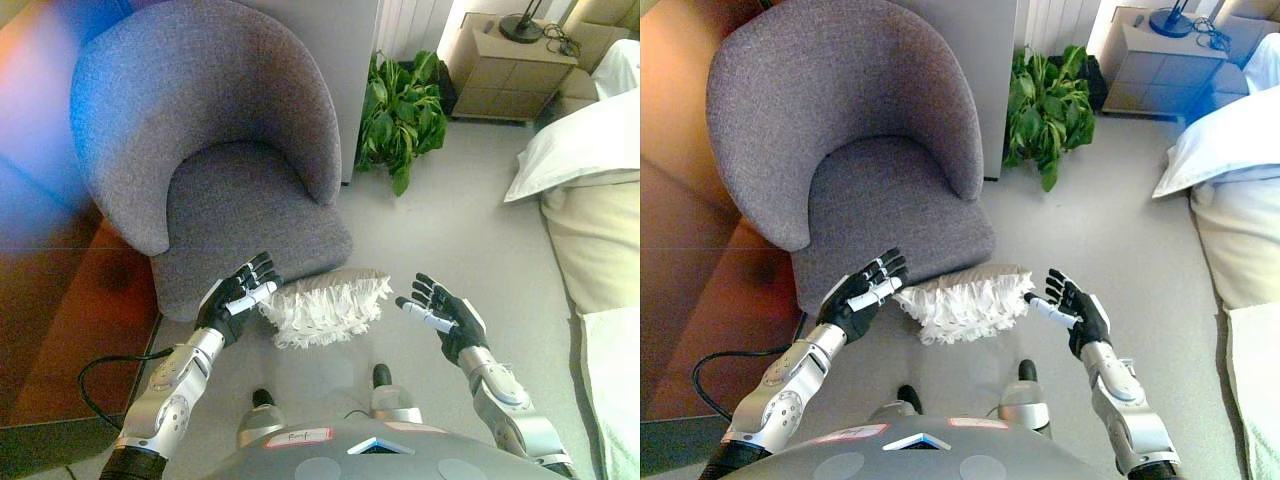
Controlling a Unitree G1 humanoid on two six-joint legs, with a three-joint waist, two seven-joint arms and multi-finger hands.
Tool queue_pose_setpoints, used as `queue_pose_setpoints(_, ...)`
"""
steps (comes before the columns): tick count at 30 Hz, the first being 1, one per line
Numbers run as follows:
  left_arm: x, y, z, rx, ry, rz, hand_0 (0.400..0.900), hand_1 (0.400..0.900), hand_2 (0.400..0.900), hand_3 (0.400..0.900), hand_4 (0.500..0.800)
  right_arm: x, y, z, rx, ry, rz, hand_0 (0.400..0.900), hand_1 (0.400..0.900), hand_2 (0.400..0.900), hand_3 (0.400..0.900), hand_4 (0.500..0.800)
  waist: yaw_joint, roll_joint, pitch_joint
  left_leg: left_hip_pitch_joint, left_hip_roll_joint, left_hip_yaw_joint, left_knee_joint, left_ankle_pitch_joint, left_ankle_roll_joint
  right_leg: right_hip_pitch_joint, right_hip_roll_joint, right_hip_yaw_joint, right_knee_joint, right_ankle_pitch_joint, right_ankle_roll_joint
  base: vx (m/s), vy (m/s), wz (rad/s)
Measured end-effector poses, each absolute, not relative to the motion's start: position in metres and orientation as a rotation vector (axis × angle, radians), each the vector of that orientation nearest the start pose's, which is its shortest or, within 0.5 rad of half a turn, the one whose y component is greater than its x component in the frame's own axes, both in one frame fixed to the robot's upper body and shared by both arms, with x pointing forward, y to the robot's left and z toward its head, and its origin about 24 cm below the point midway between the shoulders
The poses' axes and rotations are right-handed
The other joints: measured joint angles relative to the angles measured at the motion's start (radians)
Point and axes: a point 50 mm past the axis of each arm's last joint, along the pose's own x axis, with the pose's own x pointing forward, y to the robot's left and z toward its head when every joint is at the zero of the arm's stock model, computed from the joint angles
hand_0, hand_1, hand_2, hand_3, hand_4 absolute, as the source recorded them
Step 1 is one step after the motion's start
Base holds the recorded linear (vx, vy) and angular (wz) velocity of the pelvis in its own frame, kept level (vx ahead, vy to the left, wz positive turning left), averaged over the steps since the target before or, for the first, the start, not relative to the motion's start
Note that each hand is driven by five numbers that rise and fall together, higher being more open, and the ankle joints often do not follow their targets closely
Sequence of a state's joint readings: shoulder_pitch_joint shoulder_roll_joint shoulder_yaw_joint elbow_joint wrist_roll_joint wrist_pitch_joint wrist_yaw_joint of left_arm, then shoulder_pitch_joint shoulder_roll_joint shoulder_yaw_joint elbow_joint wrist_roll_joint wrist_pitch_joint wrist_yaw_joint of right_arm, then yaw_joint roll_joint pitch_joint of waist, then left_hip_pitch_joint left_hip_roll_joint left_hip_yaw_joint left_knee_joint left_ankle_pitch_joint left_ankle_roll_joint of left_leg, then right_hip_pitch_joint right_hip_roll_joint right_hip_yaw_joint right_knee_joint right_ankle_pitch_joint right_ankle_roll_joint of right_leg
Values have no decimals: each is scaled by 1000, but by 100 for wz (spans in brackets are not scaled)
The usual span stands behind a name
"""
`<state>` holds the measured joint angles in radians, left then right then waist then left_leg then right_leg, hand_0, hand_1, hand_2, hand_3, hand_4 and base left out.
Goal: Pick up the pillow and put it on the sofa.
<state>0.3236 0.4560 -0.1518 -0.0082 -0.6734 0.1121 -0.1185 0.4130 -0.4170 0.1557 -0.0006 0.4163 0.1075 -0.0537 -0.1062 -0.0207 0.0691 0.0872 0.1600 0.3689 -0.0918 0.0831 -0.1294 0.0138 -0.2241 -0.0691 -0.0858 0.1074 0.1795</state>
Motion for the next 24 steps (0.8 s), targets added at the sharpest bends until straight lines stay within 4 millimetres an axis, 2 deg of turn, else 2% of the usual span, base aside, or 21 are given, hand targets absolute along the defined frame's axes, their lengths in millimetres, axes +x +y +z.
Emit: queue_pose_setpoints(24,166,205,-25,-273,480,-157,900,900,900,900,800,140,-210,-44,15,577,-4,900,900,900,900,800,0,-1,-9,0,3,-5,0,0,0,-1,3,3,-1,1,-2,0,0,0)
